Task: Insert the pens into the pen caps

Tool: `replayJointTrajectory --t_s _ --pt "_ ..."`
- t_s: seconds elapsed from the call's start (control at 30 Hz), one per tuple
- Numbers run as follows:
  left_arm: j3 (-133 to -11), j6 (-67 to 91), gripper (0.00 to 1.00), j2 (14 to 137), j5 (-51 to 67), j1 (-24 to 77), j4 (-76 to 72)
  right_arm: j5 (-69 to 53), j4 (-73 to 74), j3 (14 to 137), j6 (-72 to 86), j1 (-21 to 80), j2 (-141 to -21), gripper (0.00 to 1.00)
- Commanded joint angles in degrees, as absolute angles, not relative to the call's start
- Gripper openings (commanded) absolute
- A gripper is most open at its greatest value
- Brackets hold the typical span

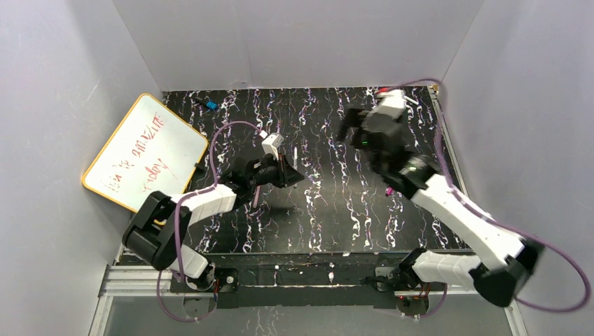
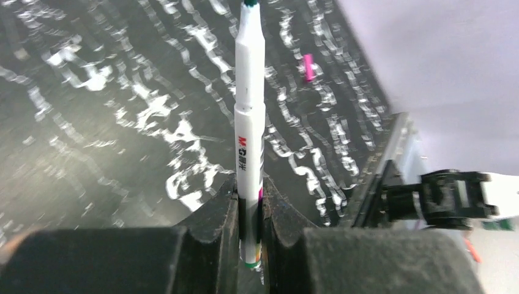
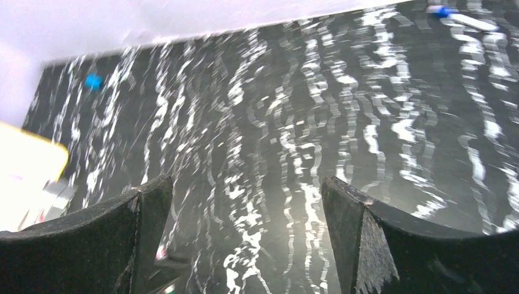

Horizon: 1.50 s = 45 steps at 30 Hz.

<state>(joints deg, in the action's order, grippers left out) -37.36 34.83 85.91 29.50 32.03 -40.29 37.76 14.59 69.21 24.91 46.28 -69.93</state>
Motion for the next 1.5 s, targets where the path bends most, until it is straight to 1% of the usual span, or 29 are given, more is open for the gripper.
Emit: replayJointTrajectory --t_s 0.0,0.1,0.17,0.23,0.27,0.4,0.53,0.73,0.97,1.1,1.17,1.37,1.47 --pt "-41.83 20.12 0.0 77.44 16.59 32.17 -15.43 39.6 32.47 69.66 36.04 35.48 -60.44 0.97" --pt "-43.86 14.77 0.0 73.66 11.14 32.17 -6.09 26.95 43.35 67.71 38.41 20.44 -62.29 0.92" --pt "-44.64 11.69 0.0 72.02 8.81 32.17 -2.33 15.95 46.87 64.41 38.37 11.19 -65.57 0.87" --pt "-45.22 9.44 0.0 71.2 7.67 32.17 0.33 7.15 46.92 60.16 38.37 5.79 -68.51 0.81" --pt "-45.15 8.54 0.0 70.83 7.39 32.17 1.58 4.99 46.51 58.31 38.7 4.86 -70.11 0.79" --pt "-43.77 6.68 0.0 69.06 6.24 32.17 3.3 4.74 43.64 54.39 39.86 4.2 -73.05 0.68" --pt "-42.53 5.18 0.0 66.75 4.94 32.21 4.37 6.53 41.74 54.61 39.61 3.91 -77.08 0.55" --pt "-42.37 3.43 0.0 65.38 4.75 32.26 5.28 9.22 38.38 56.07 38.43 3.52 -82.79 0.54" --pt "-42.15 3.53 0.0 65.26 6.13 32.26 5.32 11.2 34.49 57.28 35.78 1.89 -89.41 0.47" --pt "-42.13 3.33 0.0 65.47 6.86 32.26 5.2 11.2 32.5 57.87 34.56 1.16 -91.14 0.45" --pt "-42.27 3.1 0.0 65.71 7.61 32.26 5.02 11.08 31.88 58.15 34.02 1.01 -91.86 0.42" --pt "-42.45 3.08 0.0 66.38 8.11 32.26 5.01 10.44 30.77 59.02 33.49 0.85 -94.22 0.4" --pt "-42.36 3.03 0.0 66.49 8.09 32.26 5.01 9.96 30.5 59.09 33.4 0.81 -94.85 0.37"
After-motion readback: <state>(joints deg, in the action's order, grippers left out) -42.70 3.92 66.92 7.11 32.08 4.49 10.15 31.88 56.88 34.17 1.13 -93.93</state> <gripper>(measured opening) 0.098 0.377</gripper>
